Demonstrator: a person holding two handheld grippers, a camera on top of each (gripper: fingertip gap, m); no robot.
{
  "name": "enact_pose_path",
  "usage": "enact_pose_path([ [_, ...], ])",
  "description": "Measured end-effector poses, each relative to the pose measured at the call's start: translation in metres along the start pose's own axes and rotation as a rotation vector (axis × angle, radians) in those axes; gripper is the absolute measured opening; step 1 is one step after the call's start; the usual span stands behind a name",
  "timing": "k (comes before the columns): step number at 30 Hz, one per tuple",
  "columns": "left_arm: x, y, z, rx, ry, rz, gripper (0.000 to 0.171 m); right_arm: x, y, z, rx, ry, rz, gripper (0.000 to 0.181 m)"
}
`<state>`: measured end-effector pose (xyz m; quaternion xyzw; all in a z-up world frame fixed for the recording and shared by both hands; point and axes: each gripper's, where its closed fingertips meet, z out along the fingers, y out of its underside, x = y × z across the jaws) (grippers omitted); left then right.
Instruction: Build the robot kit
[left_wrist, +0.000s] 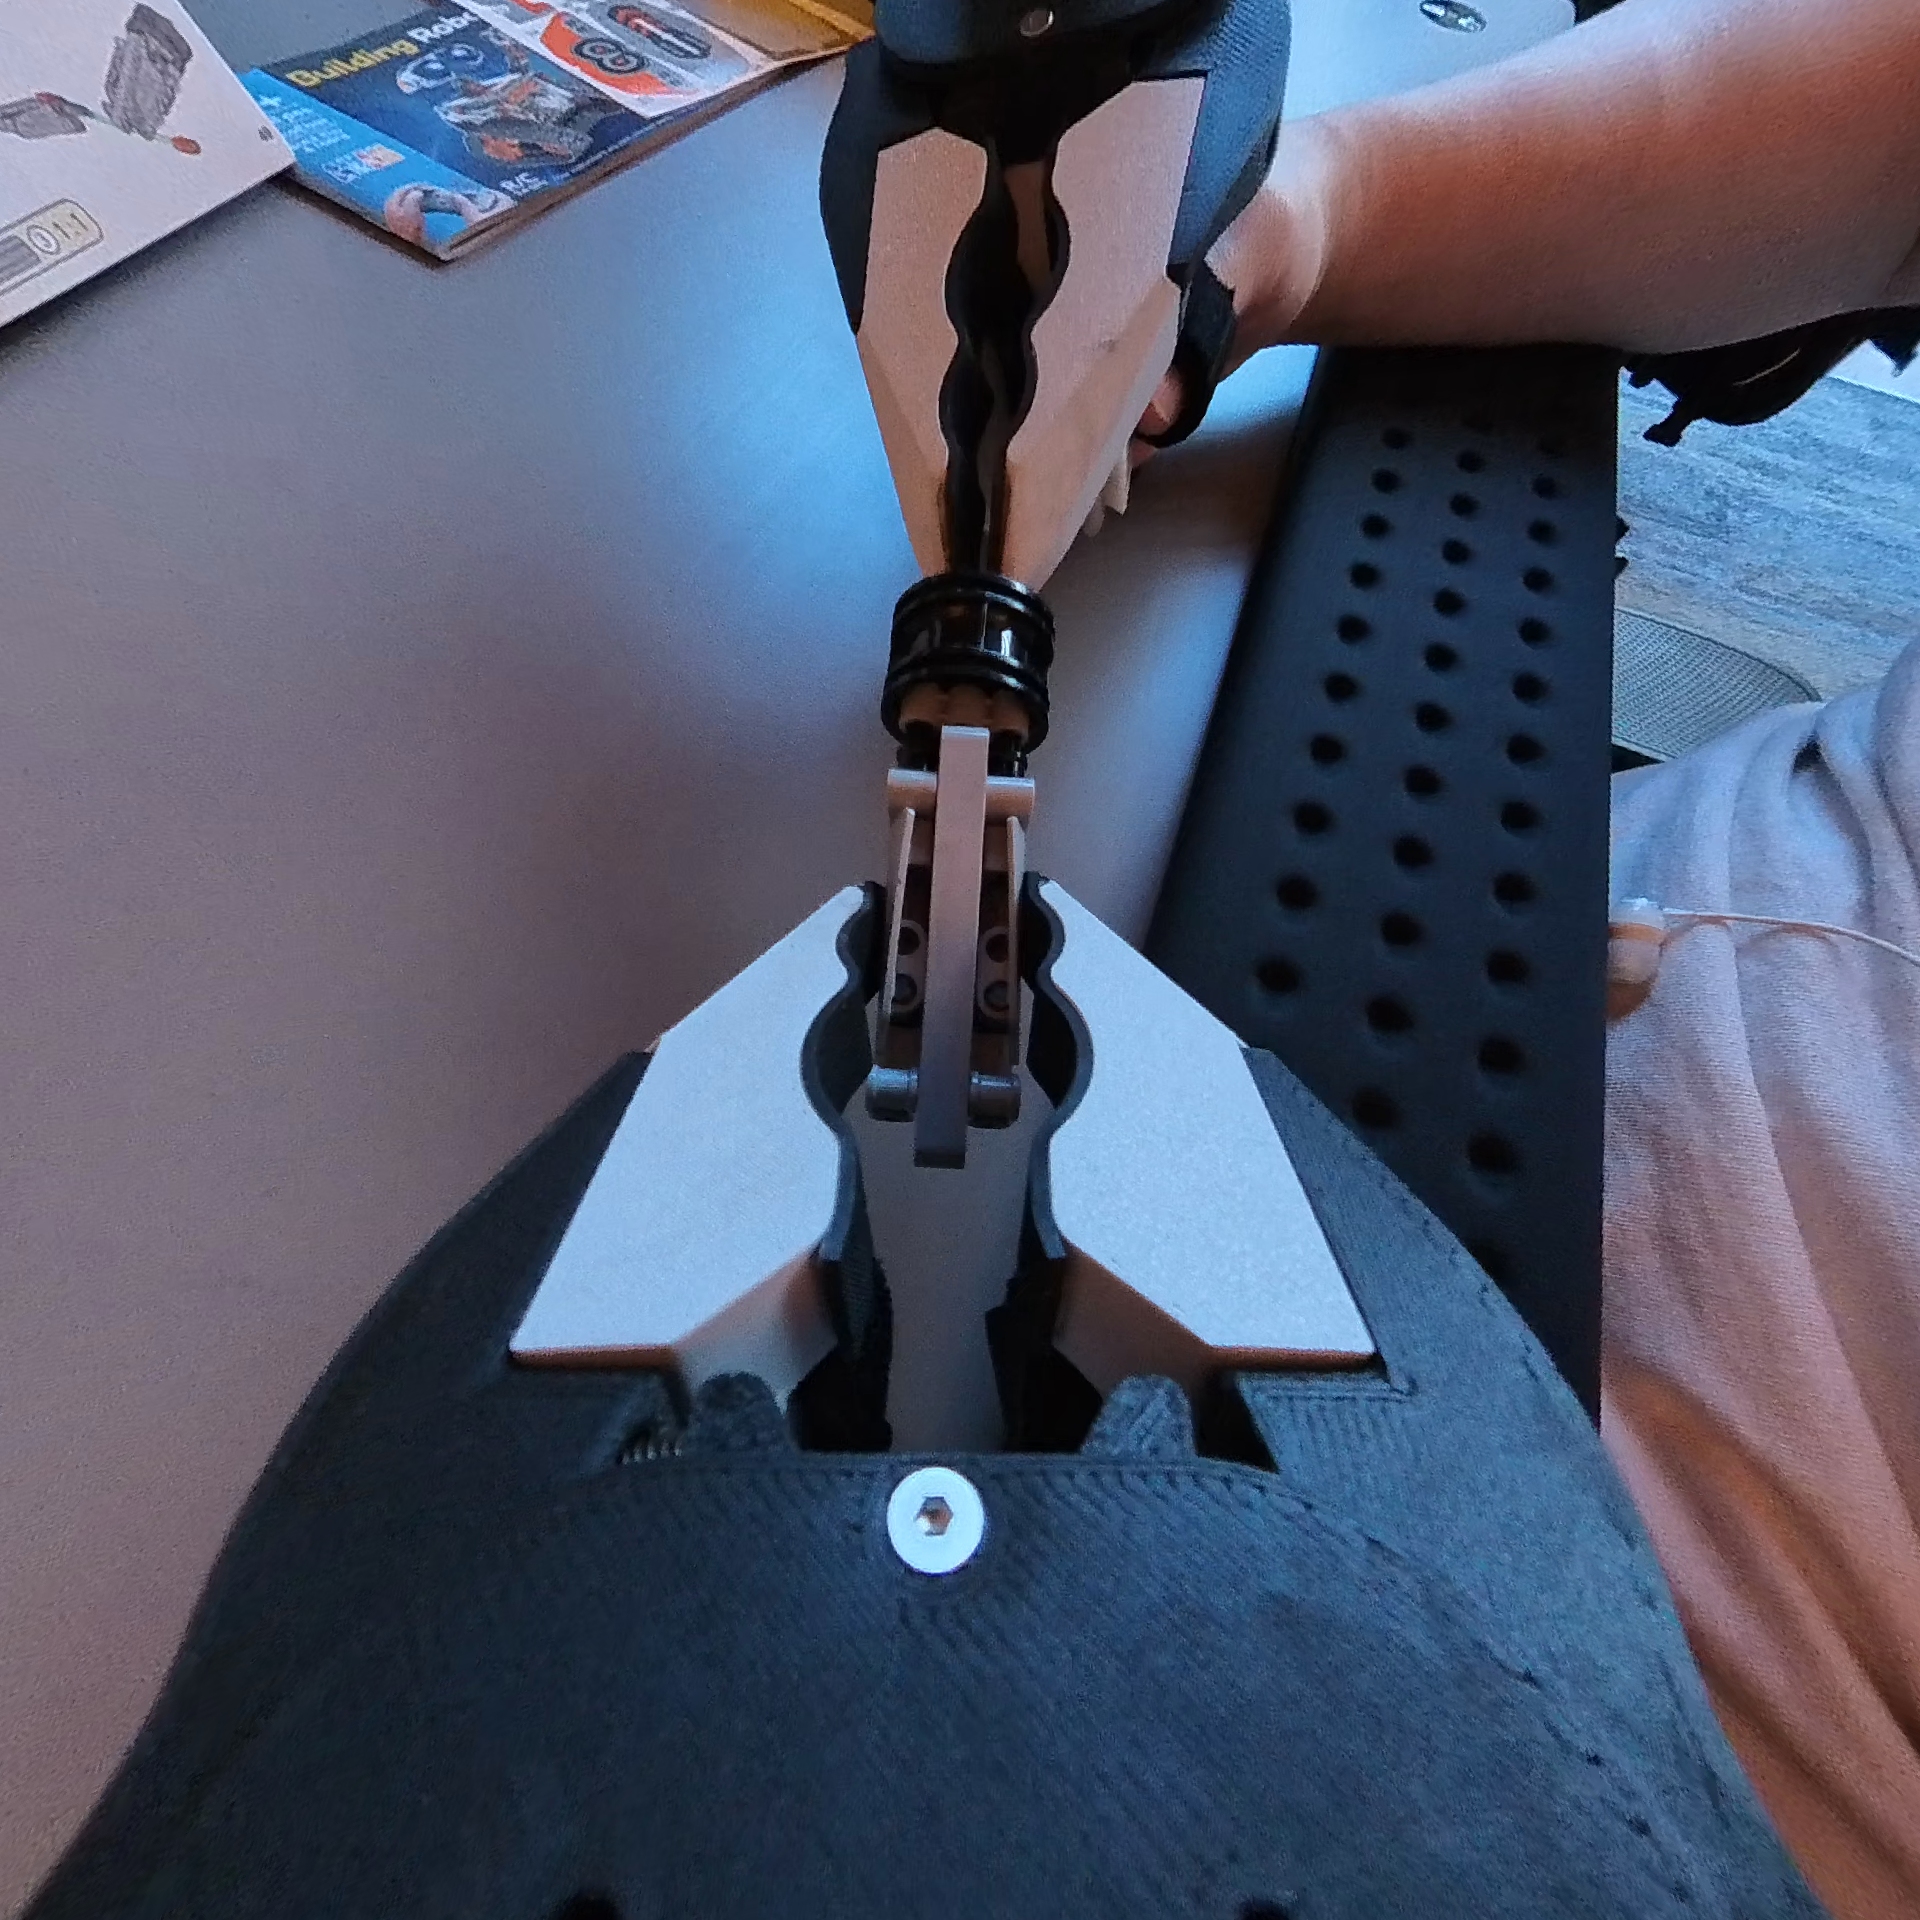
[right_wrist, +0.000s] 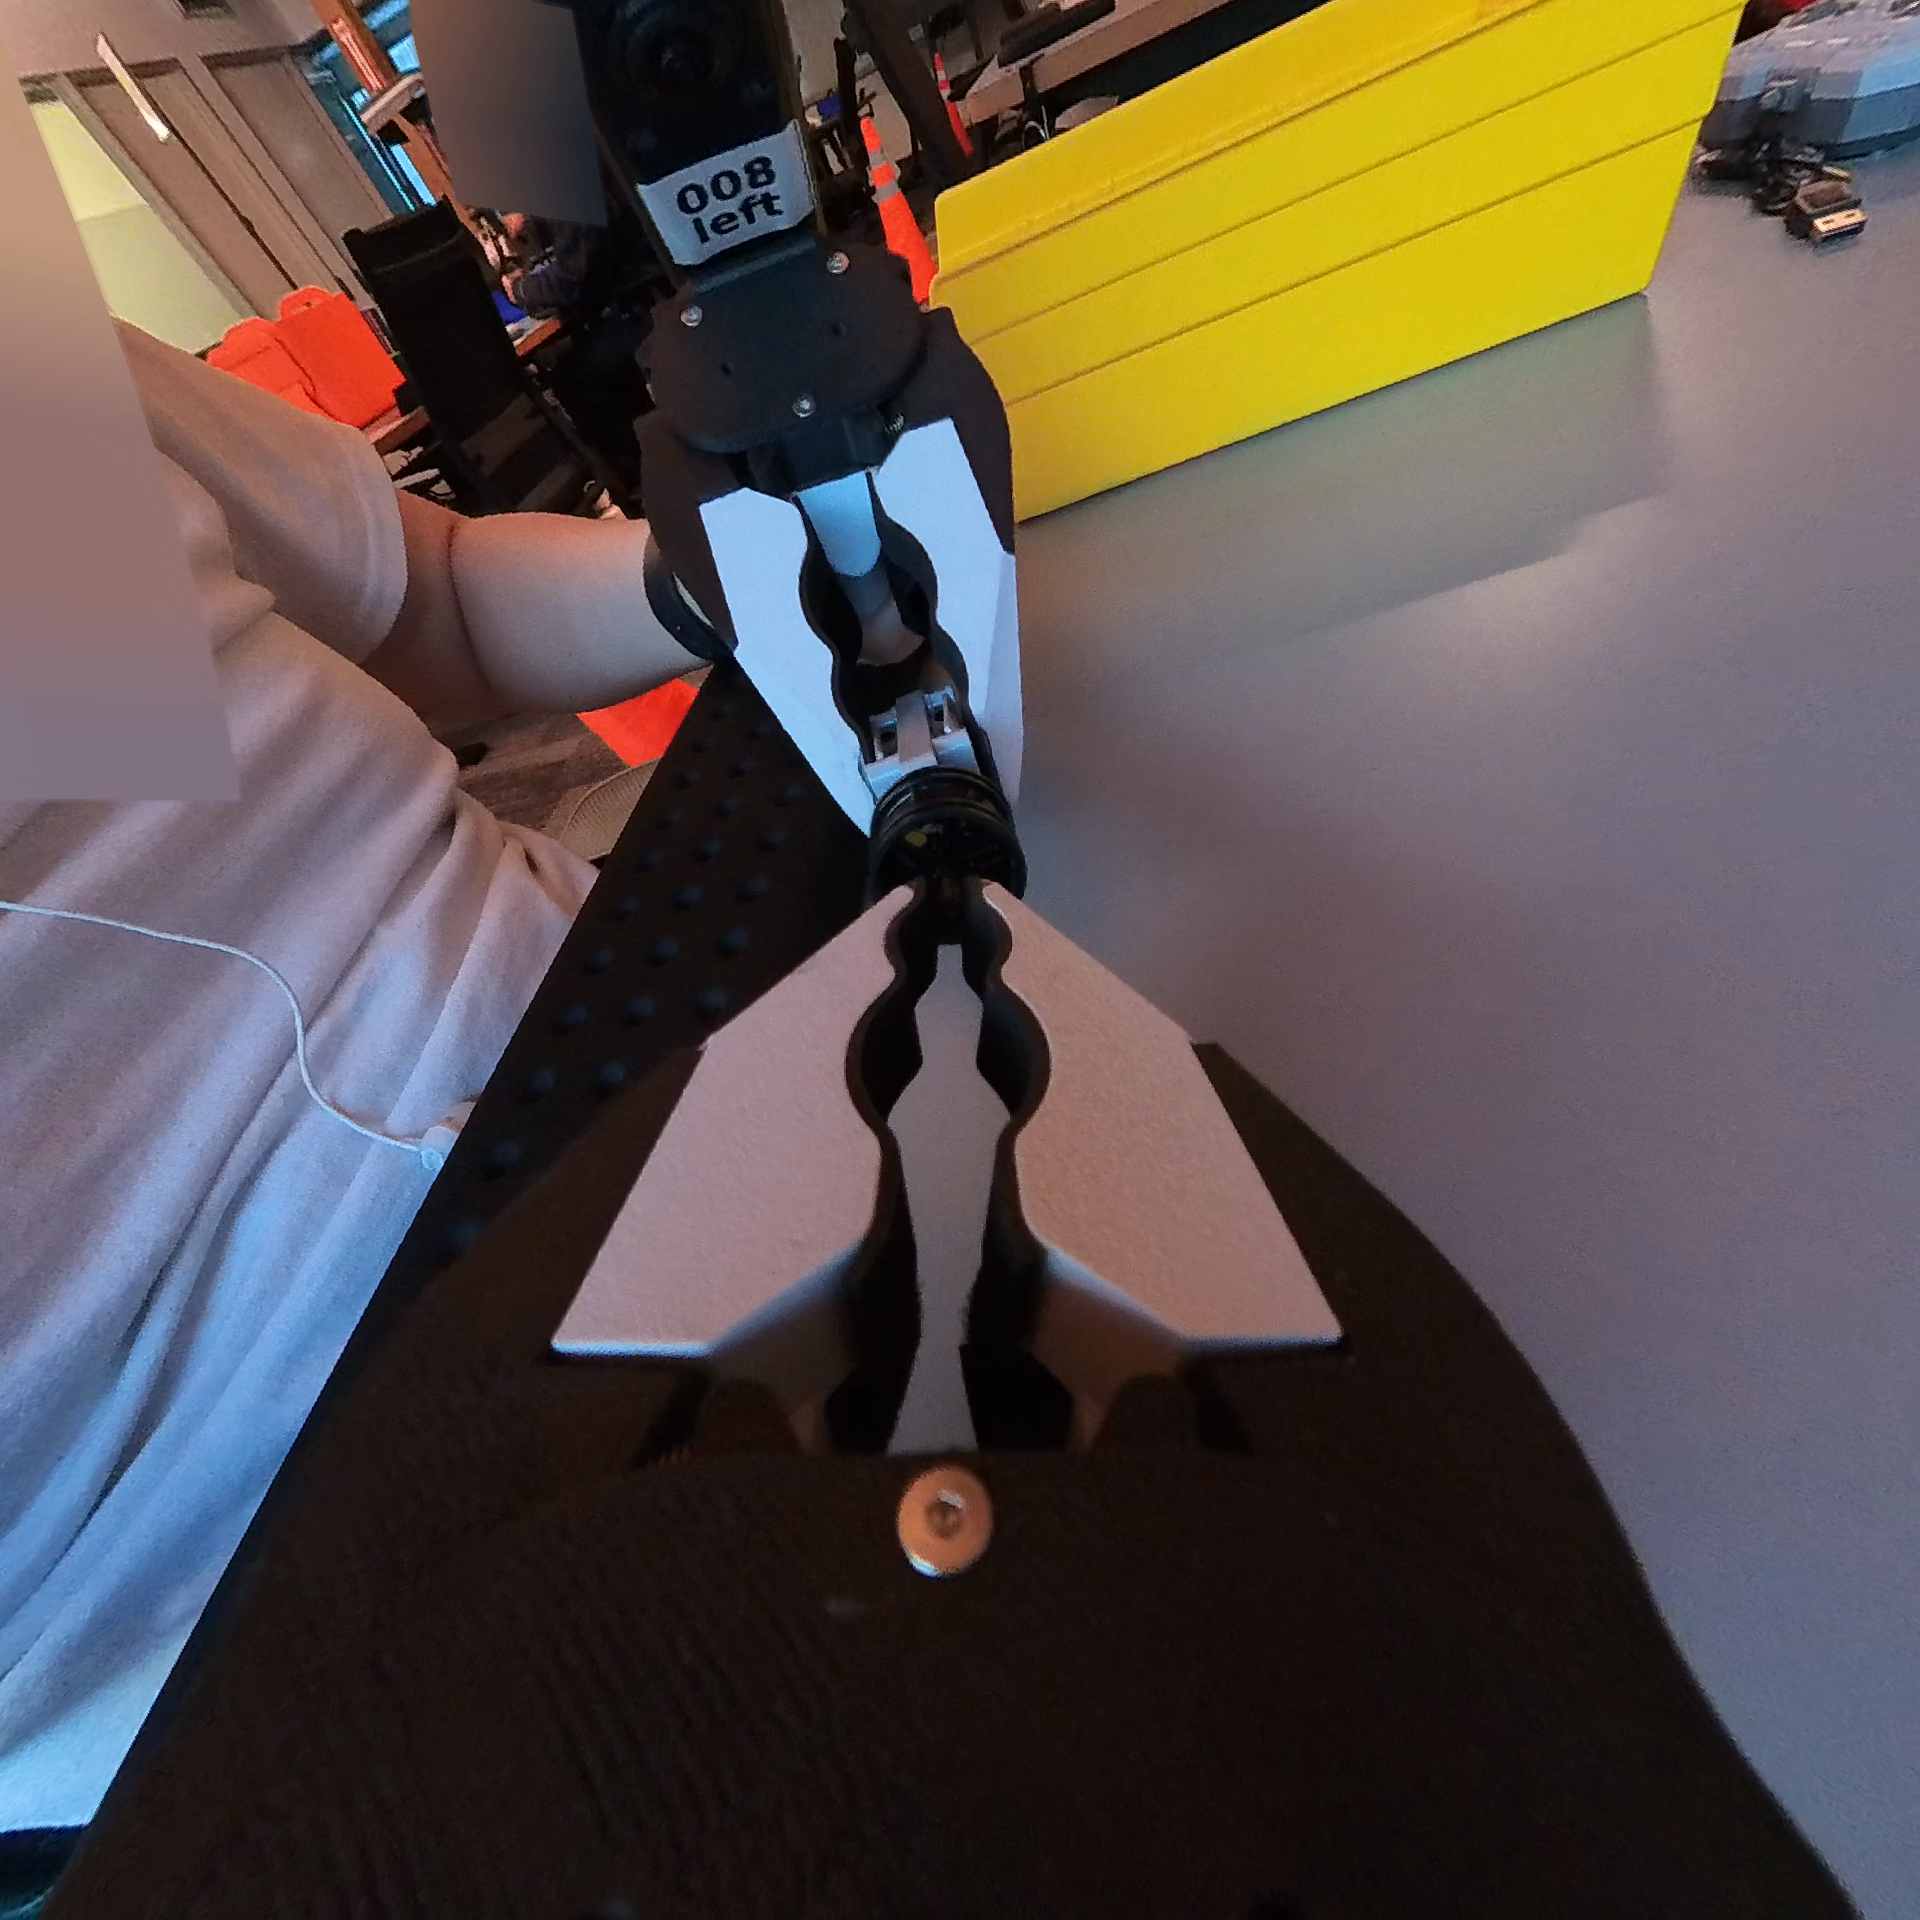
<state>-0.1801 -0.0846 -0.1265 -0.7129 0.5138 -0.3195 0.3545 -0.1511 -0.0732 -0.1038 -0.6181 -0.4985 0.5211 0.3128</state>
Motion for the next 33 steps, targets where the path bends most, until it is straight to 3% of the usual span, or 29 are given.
enact_pose_path([
  [20, 0.0, 0.016, 0.008, -0.109, -0.003, 0.029, 0.022, 0.0, 0.011, 0.006, -0.085, 0.02, -0.01, 0.003],
  [29, 0.003, 0.024, 0.013, -0.17, -0.006, 0.07, 0.023, 0.0, 0.023, 0.008, -0.164, 0.027, -0.018, 0.003],
  [33, 0.003, 0.025, 0.014, -0.174, -0.005, 0.077, 0.023, 0.002, 0.038, 0.01, -0.268, 0.056, -0.06, 0.003],
])
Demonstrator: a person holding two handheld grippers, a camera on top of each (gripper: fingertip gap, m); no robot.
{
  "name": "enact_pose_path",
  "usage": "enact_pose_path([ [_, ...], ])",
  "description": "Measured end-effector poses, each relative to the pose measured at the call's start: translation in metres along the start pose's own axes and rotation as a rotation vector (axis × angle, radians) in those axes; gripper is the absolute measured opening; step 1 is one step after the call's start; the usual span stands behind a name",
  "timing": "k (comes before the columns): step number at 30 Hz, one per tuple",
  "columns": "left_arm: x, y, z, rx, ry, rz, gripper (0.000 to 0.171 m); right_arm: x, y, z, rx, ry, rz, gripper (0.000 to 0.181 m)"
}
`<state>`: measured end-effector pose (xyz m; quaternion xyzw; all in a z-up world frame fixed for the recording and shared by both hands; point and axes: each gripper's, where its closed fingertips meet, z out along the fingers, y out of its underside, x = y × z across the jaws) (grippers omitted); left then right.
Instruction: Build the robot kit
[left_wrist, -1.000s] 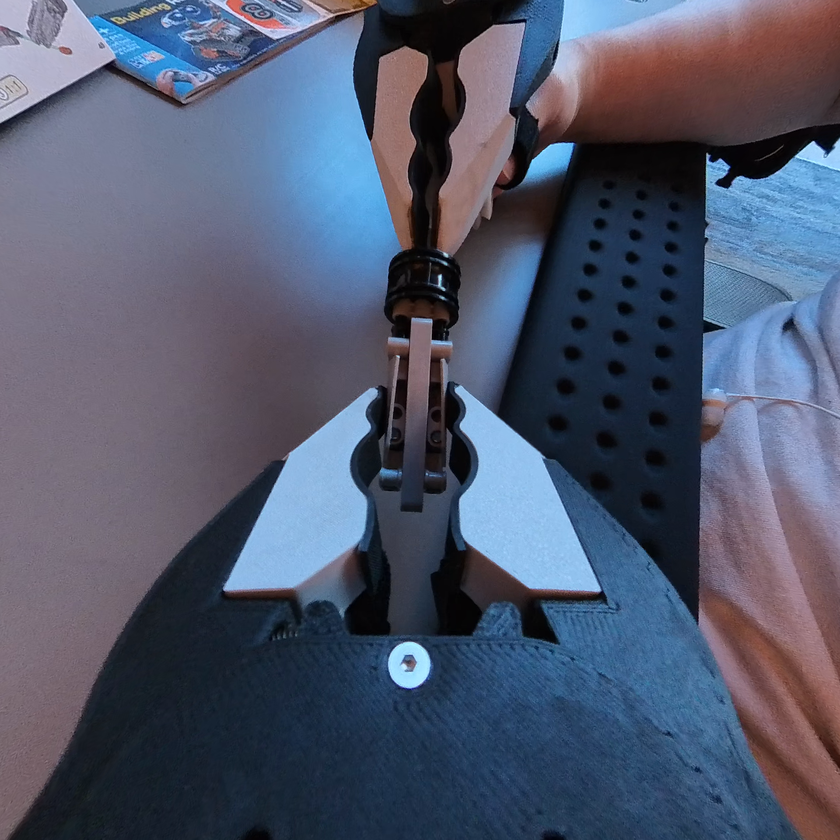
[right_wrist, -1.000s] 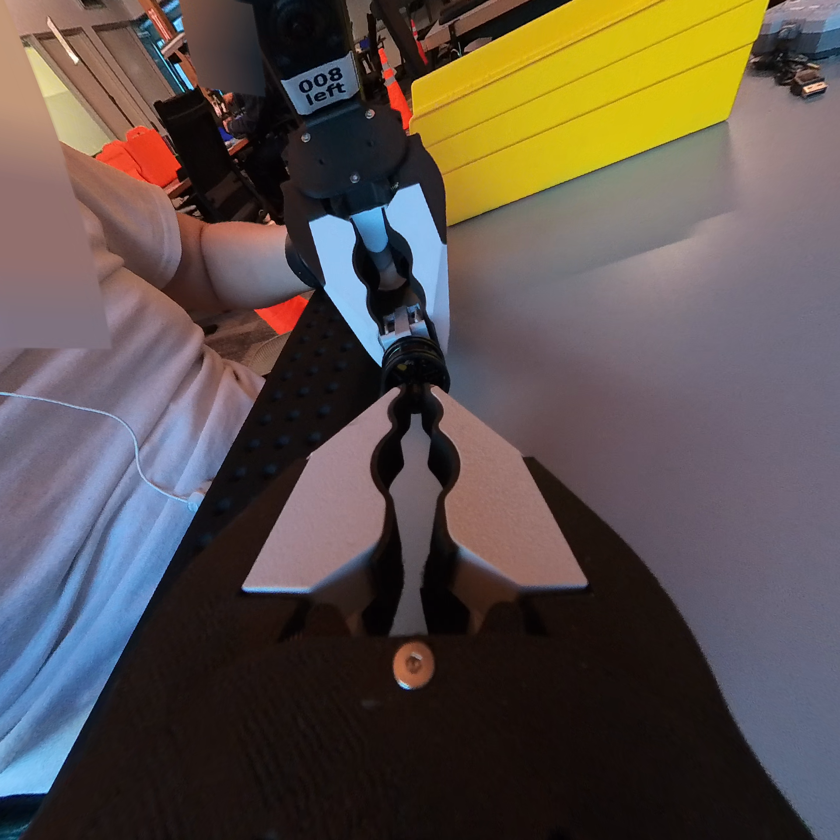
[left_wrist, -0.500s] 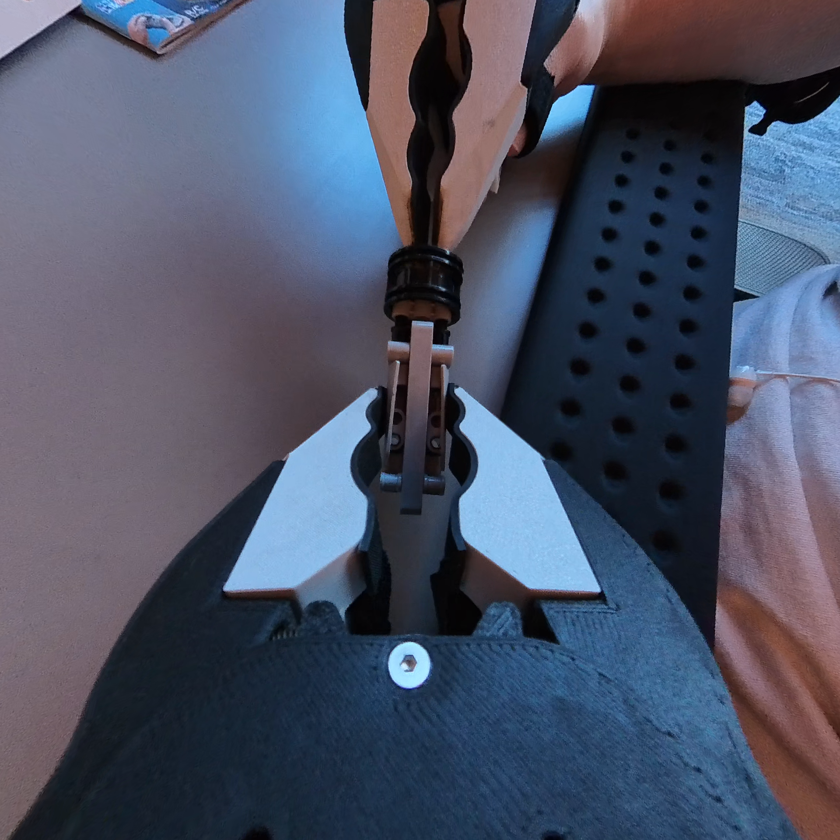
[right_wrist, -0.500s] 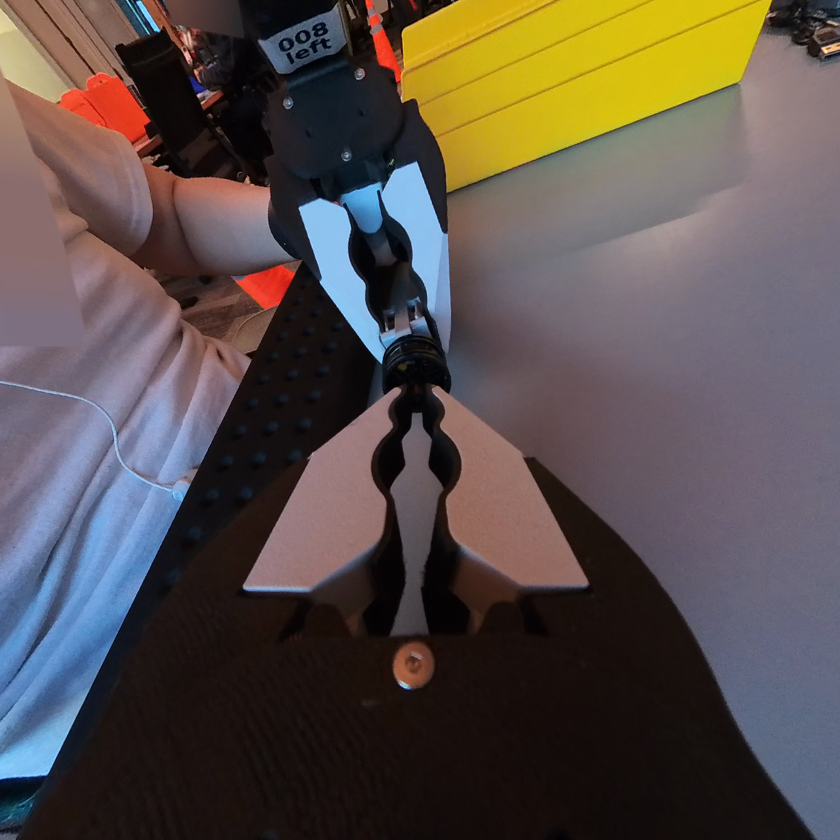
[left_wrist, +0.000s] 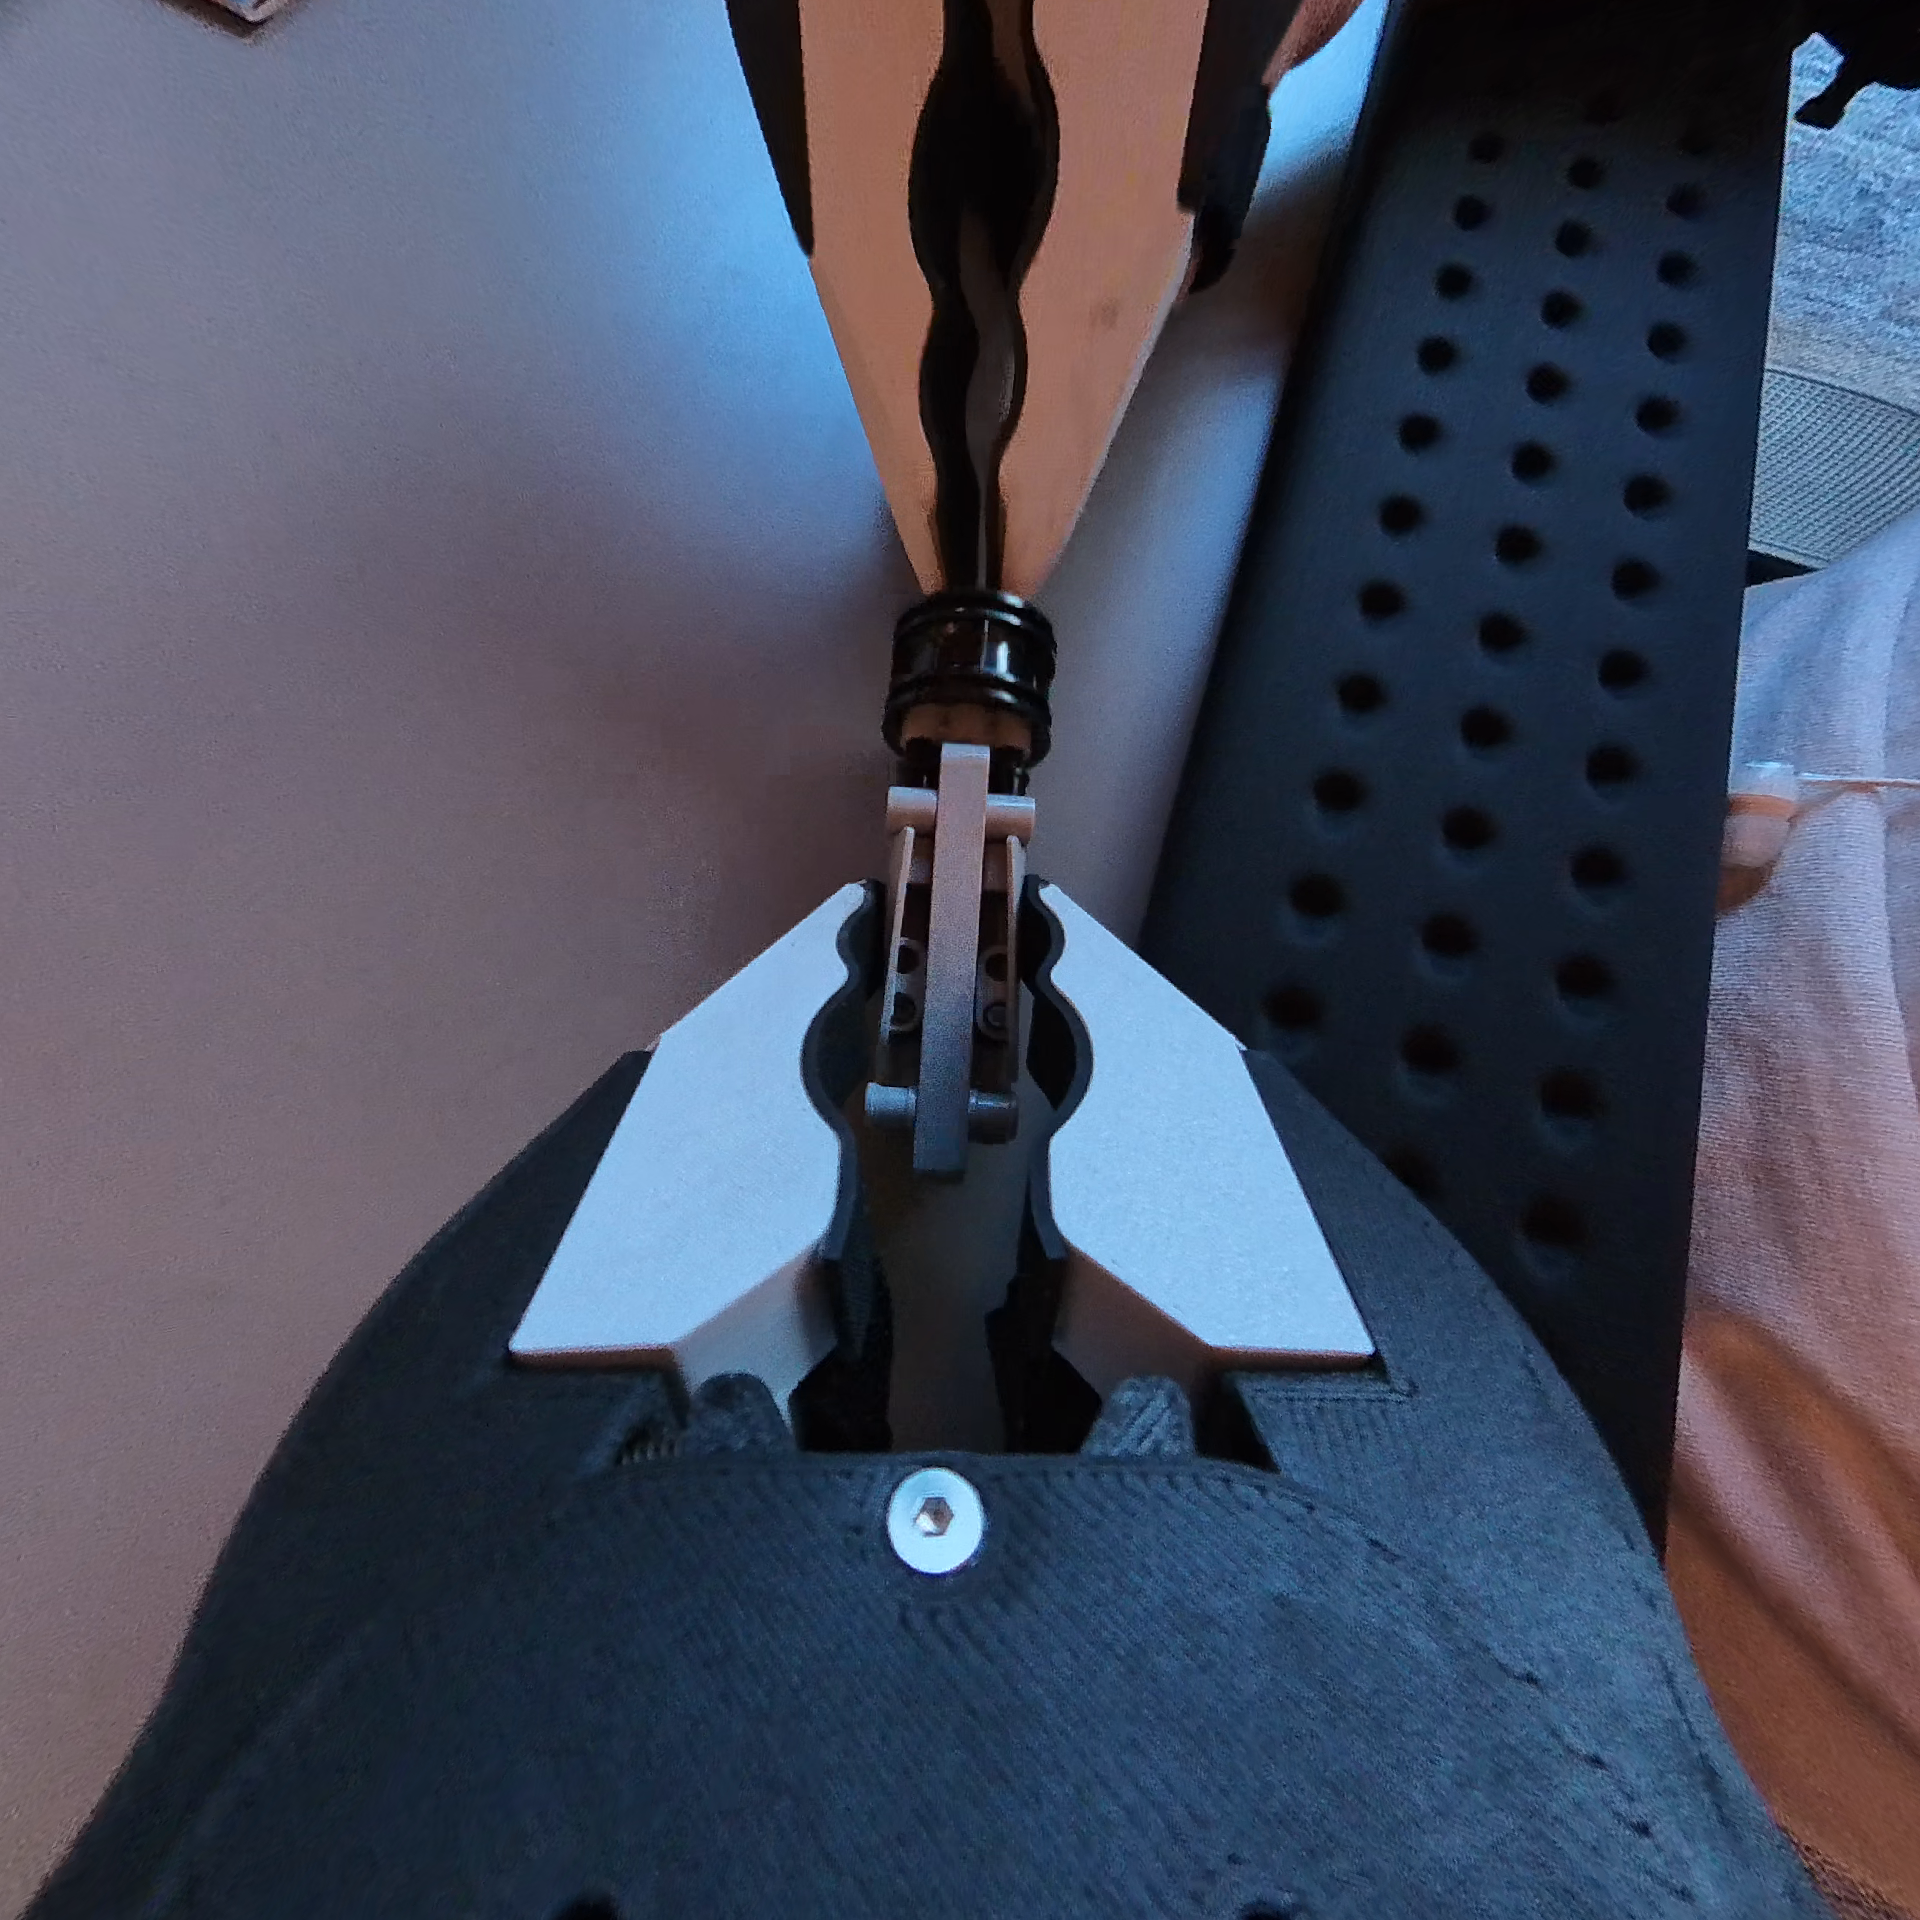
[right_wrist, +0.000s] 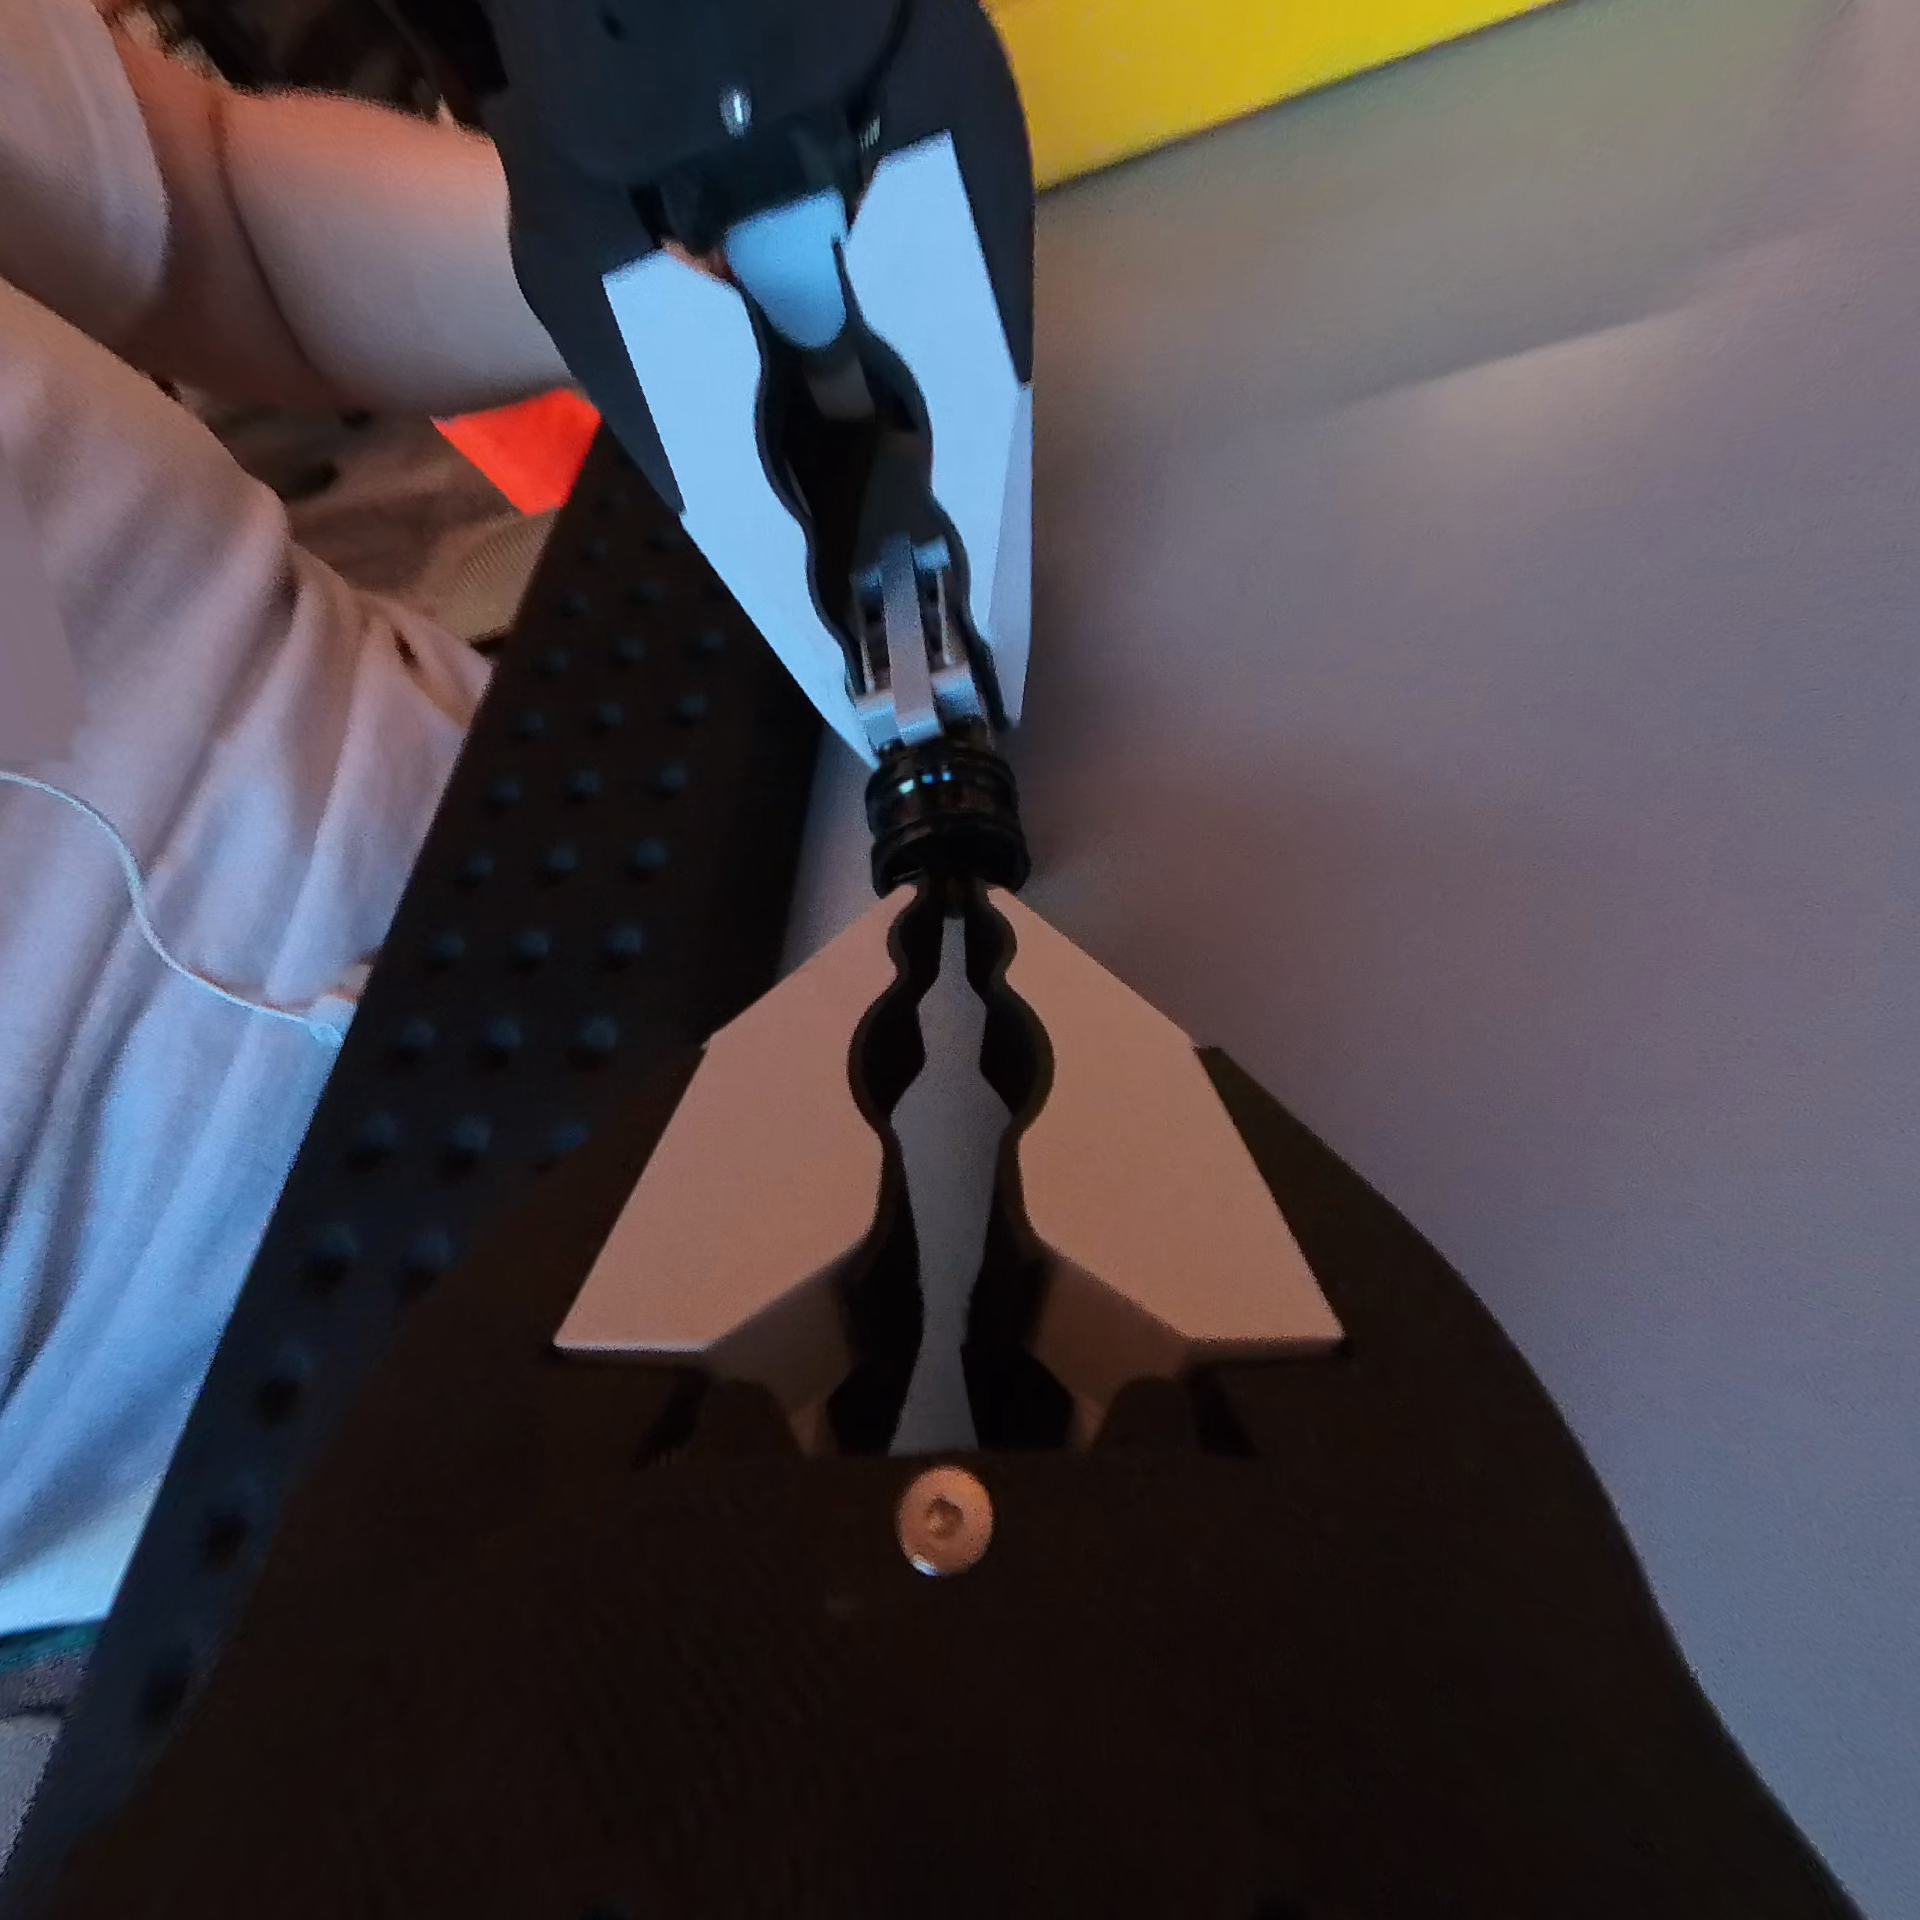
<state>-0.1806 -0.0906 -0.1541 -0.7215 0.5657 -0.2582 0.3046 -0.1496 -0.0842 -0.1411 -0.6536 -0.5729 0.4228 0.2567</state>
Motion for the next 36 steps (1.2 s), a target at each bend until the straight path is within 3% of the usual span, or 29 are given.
enact_pose_path([
  [3, 0.001, 0.0003, 0.001, -0.006, -0.007, 0.023, 0.024, 0.0001, 0.0078, 0.0043, -0.061, 0.02, -0.034, 0.003],
  [10, -0.0018, 0.0027, 0.004, -0.019, 0.064, -0.075, 0.024, 0.0018, -0.0009, 0.0003, 0.005, 0.012, -0.004, 0.003],
  [18, -0.0001, 0.0025, 0.0054, -0.023, 0.052, -0.011, 0.025, -0.0008, 0.0077, 0.0077, -0.069, 0.047, -0.08, 0.004],
  [36, 0.0007, 0.0032, 0.0065, 0.024, 0.031, 0.131, 0.023, -0.0014, 0.0058, 0.009, -0.068, 0.168, -0.237, 0.003],
])
